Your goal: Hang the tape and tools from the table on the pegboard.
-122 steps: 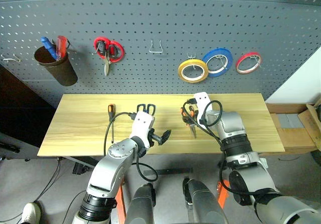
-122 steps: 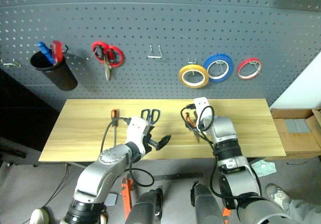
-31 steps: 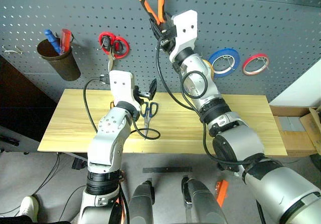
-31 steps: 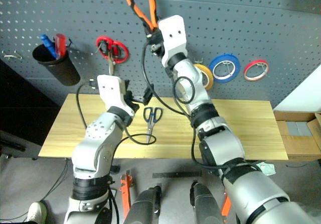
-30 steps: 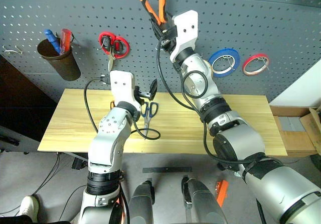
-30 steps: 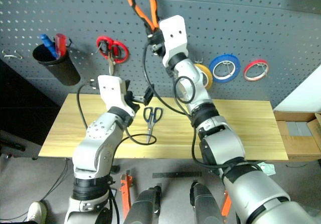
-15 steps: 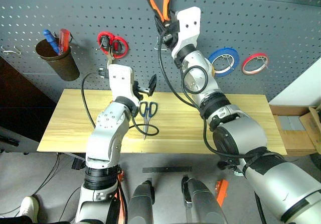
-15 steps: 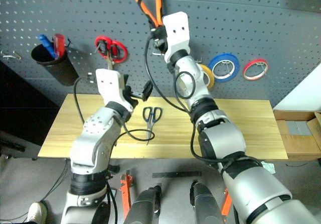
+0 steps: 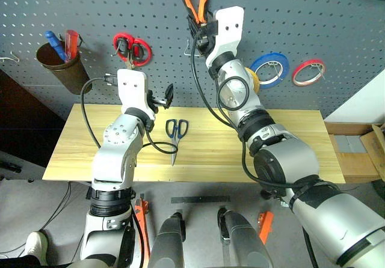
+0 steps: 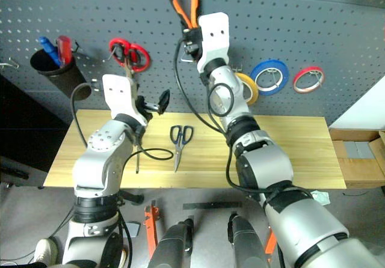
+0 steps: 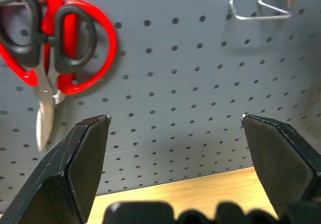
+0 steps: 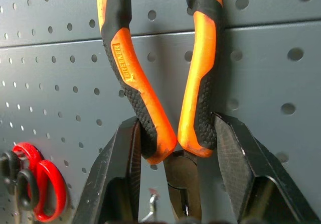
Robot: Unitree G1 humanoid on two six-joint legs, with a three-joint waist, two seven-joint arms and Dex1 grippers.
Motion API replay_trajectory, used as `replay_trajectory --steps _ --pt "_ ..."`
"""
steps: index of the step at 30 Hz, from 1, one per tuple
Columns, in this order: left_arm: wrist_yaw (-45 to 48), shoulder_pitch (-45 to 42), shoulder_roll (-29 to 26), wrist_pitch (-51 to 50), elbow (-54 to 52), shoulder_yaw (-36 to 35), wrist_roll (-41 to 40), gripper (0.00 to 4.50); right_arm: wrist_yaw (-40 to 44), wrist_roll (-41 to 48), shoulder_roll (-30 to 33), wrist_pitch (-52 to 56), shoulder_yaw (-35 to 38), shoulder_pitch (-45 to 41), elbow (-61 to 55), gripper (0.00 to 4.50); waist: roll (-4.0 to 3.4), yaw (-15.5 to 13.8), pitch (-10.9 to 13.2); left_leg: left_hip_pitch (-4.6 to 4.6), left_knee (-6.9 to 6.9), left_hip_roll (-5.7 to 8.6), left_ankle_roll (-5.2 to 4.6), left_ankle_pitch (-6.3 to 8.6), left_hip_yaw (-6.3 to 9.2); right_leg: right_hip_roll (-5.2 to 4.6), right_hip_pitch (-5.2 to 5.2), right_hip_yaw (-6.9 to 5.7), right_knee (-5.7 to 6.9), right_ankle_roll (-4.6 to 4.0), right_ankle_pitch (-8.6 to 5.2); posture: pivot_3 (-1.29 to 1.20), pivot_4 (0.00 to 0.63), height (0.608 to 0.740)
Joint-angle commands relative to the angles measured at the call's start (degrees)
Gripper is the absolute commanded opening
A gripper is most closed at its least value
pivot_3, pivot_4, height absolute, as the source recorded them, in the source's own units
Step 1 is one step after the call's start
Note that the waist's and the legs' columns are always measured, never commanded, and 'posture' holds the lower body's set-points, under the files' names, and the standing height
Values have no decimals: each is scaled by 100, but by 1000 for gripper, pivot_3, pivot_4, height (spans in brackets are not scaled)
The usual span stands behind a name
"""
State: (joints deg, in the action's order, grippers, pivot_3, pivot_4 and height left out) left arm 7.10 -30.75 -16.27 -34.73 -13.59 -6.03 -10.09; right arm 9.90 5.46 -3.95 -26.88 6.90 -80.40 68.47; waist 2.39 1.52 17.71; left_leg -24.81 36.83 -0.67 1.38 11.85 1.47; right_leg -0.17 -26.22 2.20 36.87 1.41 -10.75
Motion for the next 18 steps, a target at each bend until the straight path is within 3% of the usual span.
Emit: replay_trajectory --steps 1,18 --pt "53 44 -57 -17 -308 -44 -10 4500 -5 73 -89 -115 83 -228 -193 1735 1 -2 15 0 0 0 0 0 0 0 0 0 0 0 0 100 329 740" --pt "37 97 10 -32 -352 4 -9 4500 -28 71 -118 -117 128 -255 -384 1735 -1 11 50 1 1 -7 0 0 -1 0 -3 2 0 0 -1 83 315 740"
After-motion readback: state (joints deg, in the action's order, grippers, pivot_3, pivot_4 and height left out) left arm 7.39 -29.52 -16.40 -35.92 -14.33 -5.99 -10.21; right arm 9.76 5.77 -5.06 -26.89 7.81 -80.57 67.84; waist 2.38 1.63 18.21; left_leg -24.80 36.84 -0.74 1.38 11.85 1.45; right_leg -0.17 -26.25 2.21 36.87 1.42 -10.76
